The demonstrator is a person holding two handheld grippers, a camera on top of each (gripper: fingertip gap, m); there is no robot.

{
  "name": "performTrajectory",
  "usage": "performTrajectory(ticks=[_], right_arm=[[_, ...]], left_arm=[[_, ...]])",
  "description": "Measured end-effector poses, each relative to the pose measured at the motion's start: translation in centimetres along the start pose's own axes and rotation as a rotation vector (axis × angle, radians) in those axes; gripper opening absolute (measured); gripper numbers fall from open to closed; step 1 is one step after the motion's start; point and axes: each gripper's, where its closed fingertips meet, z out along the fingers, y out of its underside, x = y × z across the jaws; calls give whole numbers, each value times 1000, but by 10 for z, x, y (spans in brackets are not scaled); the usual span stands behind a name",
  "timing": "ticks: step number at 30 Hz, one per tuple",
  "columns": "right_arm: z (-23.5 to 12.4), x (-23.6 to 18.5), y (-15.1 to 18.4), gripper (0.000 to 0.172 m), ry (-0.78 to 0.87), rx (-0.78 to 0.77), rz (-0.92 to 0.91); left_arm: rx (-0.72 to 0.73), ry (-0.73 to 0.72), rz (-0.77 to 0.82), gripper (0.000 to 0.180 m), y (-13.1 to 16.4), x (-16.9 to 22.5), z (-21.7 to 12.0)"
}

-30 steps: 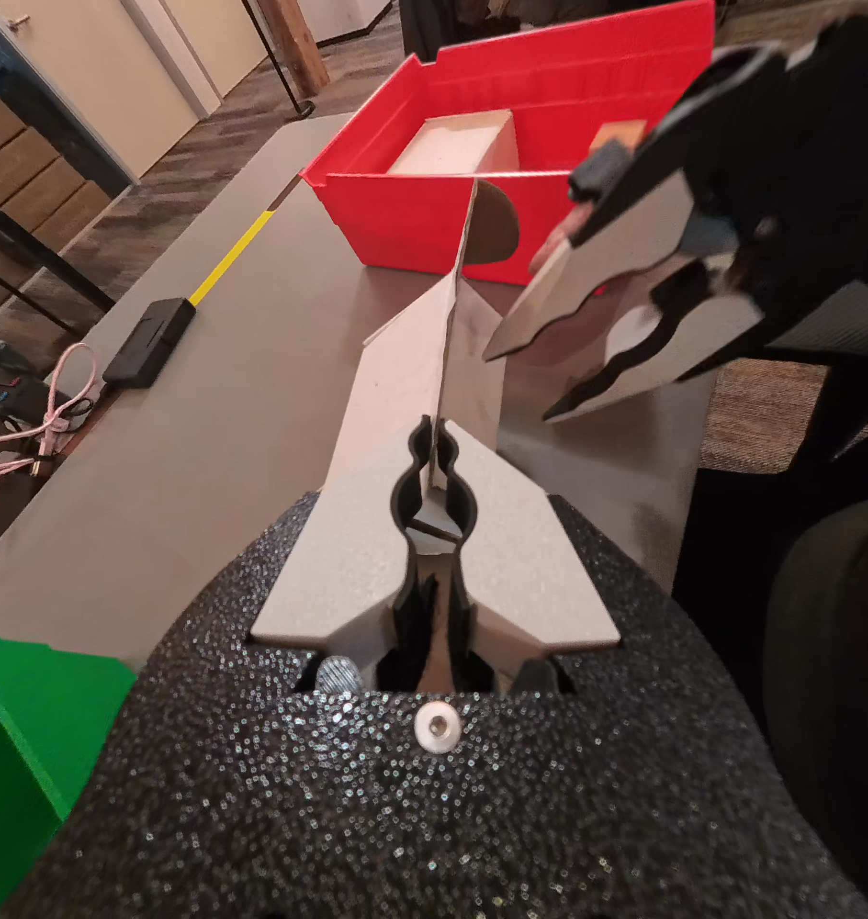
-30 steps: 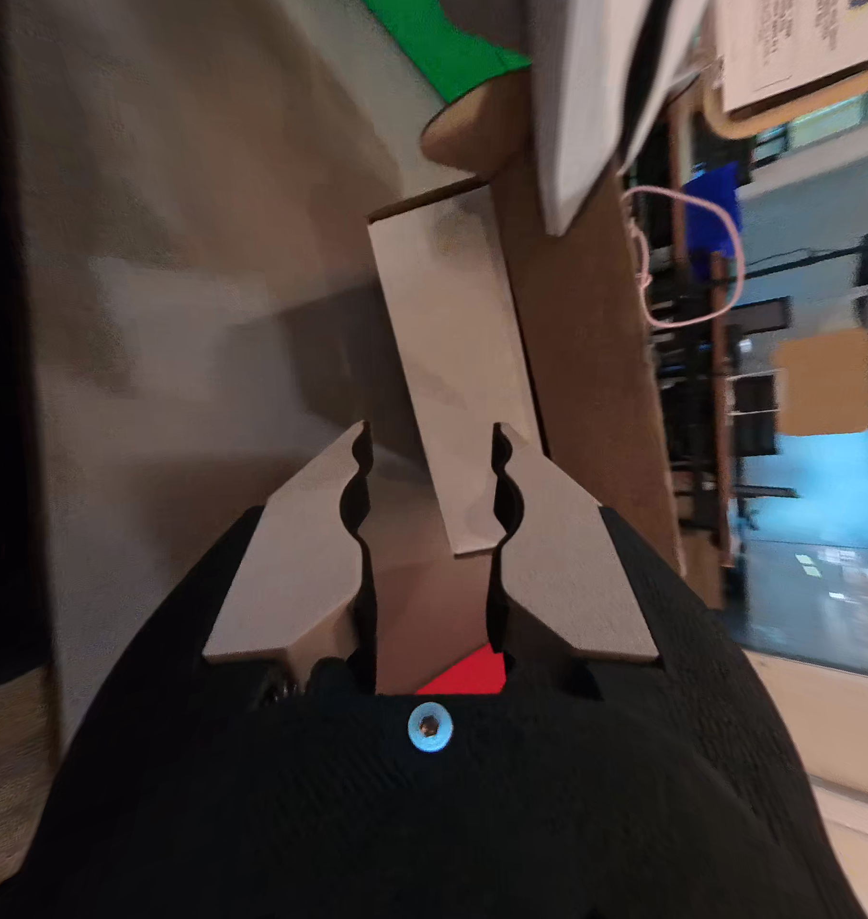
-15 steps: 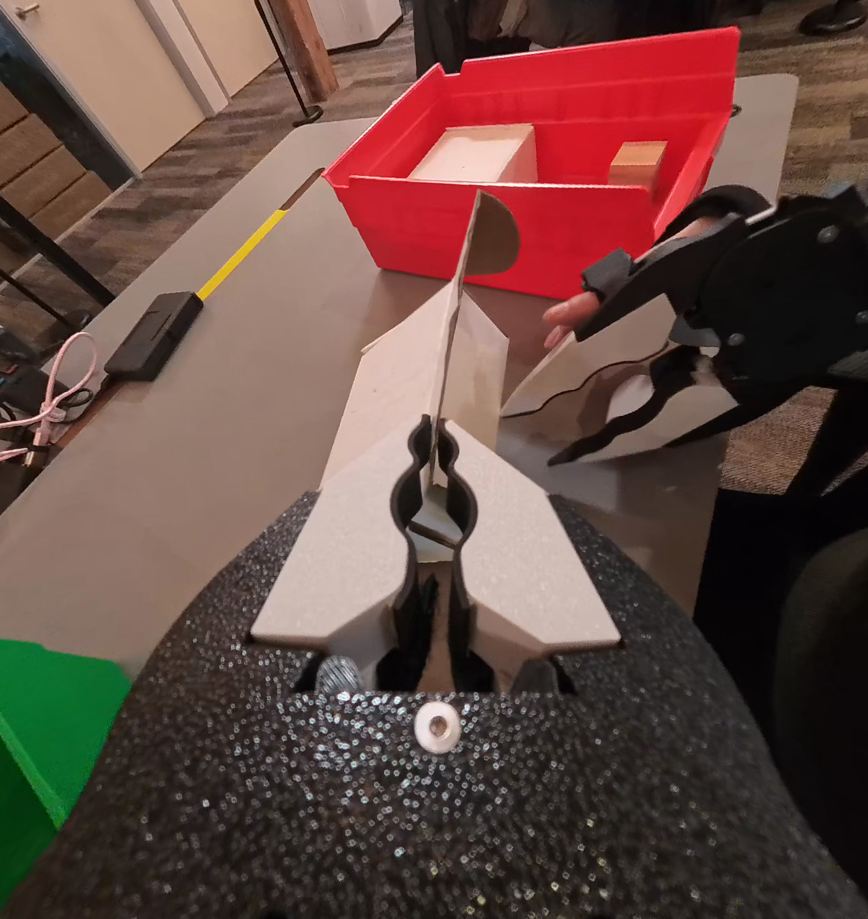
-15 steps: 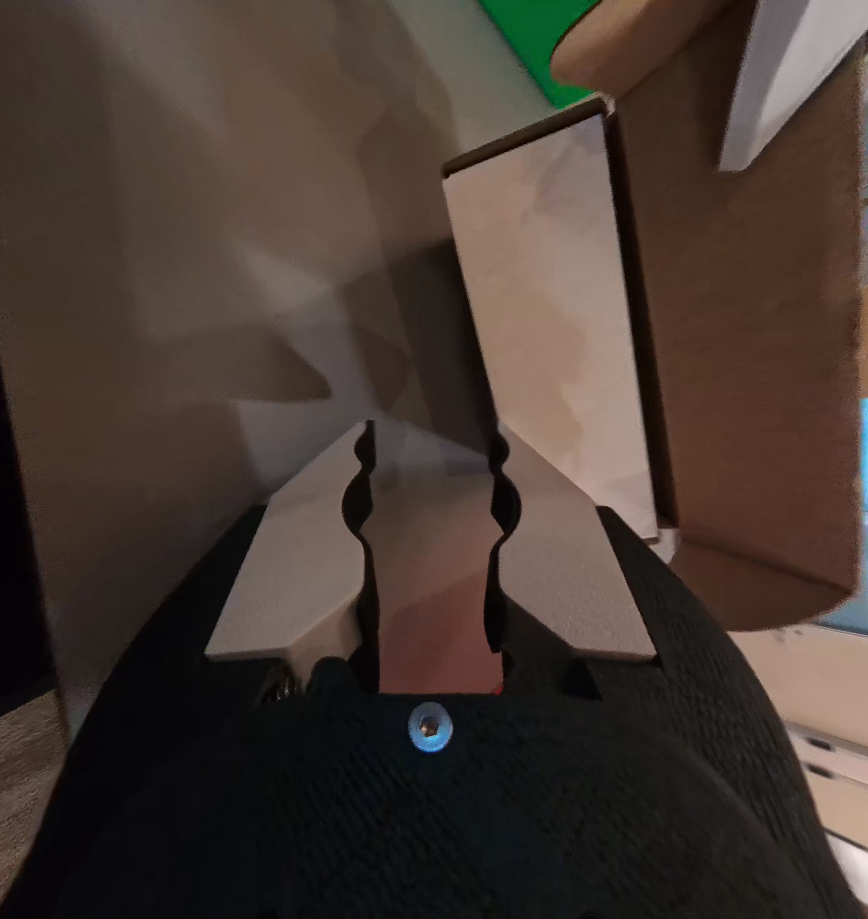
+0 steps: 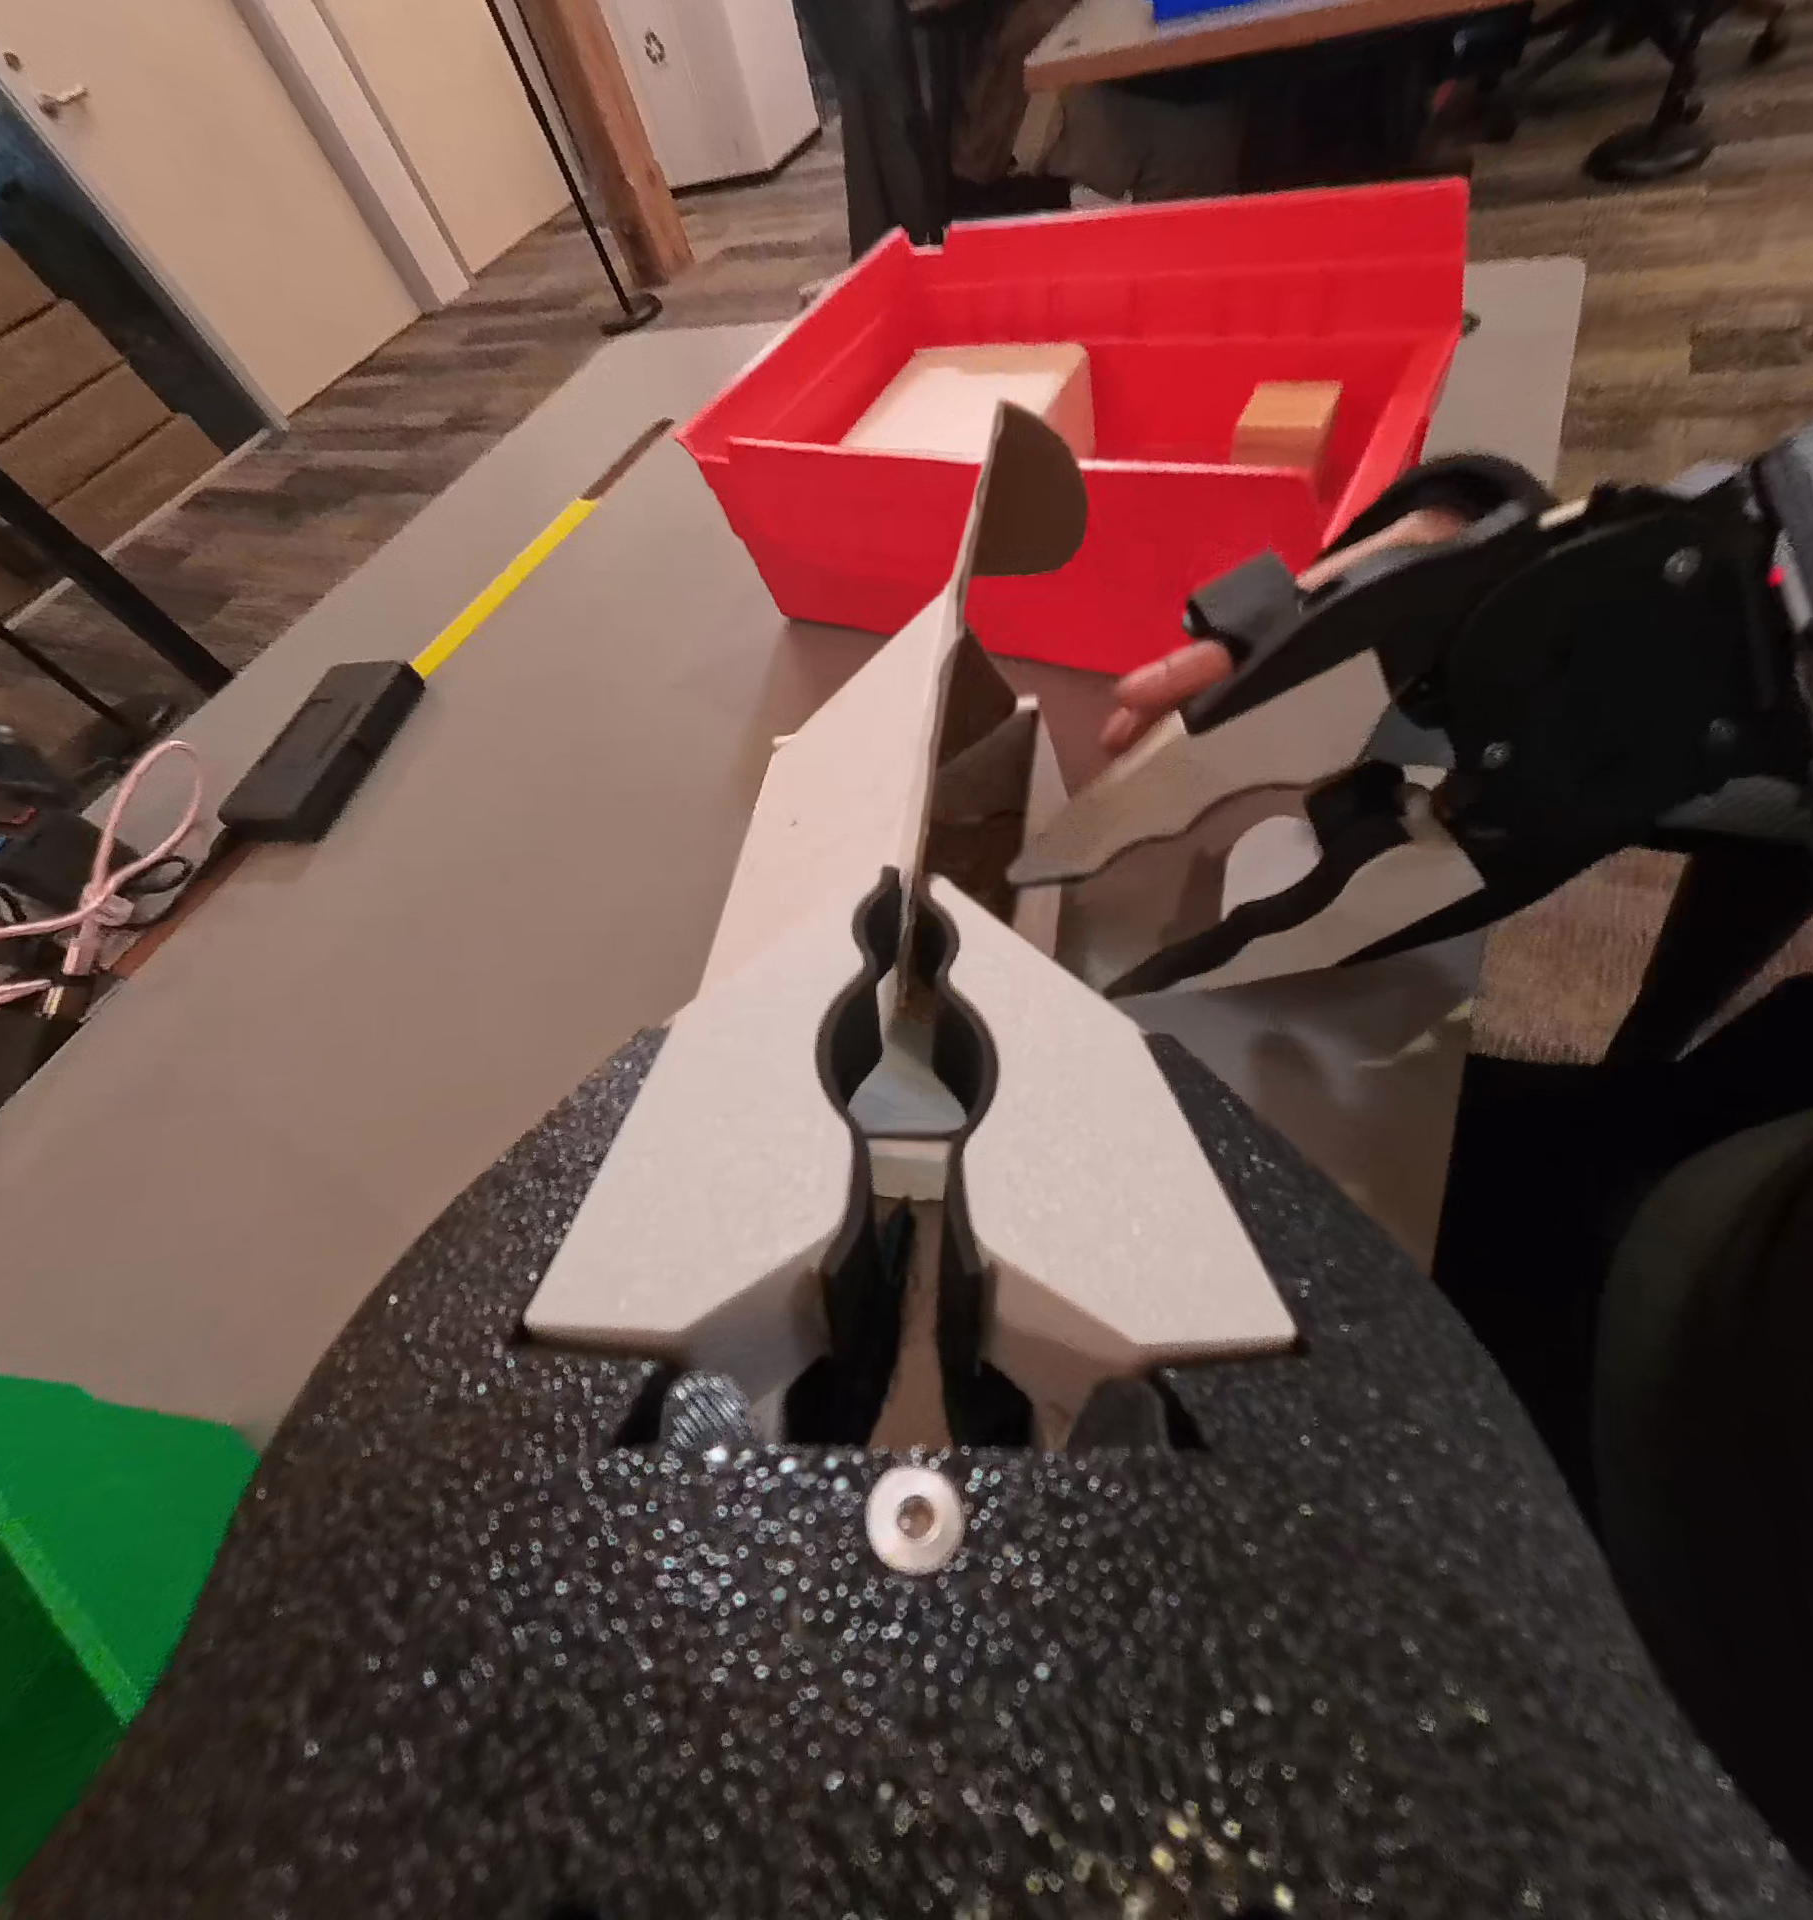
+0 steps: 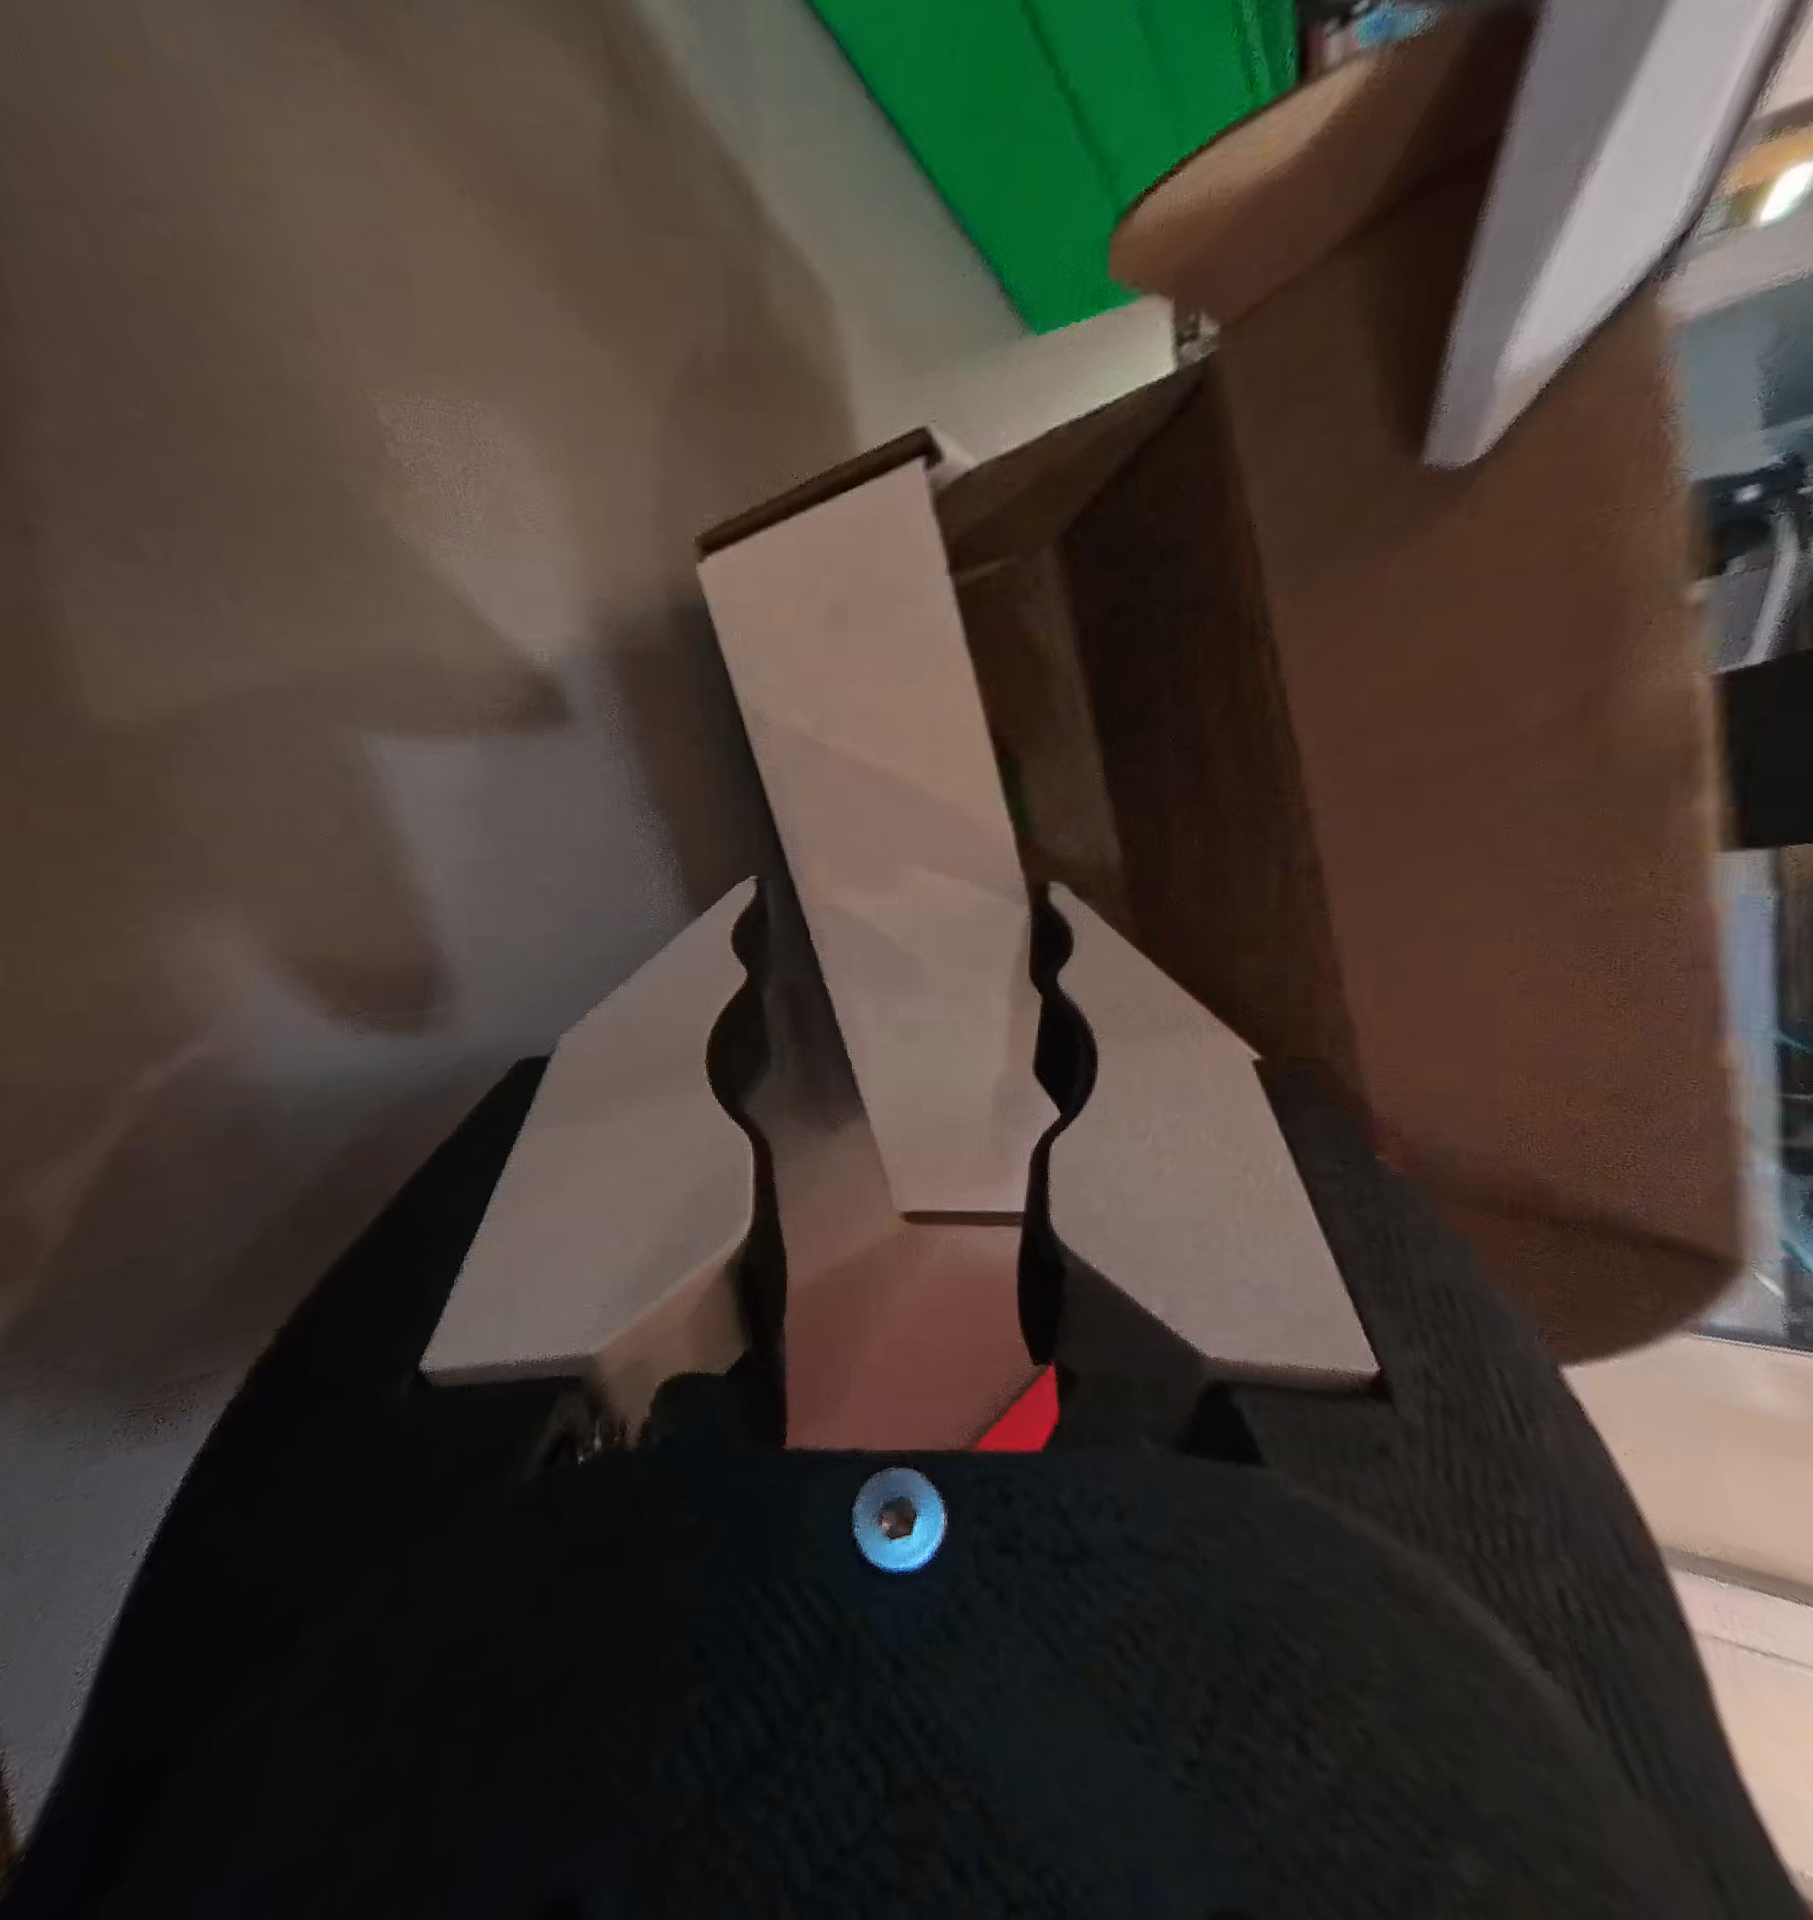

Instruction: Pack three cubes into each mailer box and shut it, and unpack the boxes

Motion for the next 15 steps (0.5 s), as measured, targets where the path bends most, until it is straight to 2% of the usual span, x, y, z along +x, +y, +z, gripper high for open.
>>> performTrajectory(ticks=[1,8,11,15], right_arm=[[0,-4,3,47,-21,-11,4],[1,-11,9,45,-61,-27,47],[2,2,7,48,15,-20,20],[8,8,6,55,17,-27,13]], left_arm=[[15,-6,-10,0,-3,-3,-2],[32,-70,-45,1,-22,-30,-6],[-38,-99,-21,1,-25,-46,-1],[-109,-16,-29,0,-30,-47,8]])
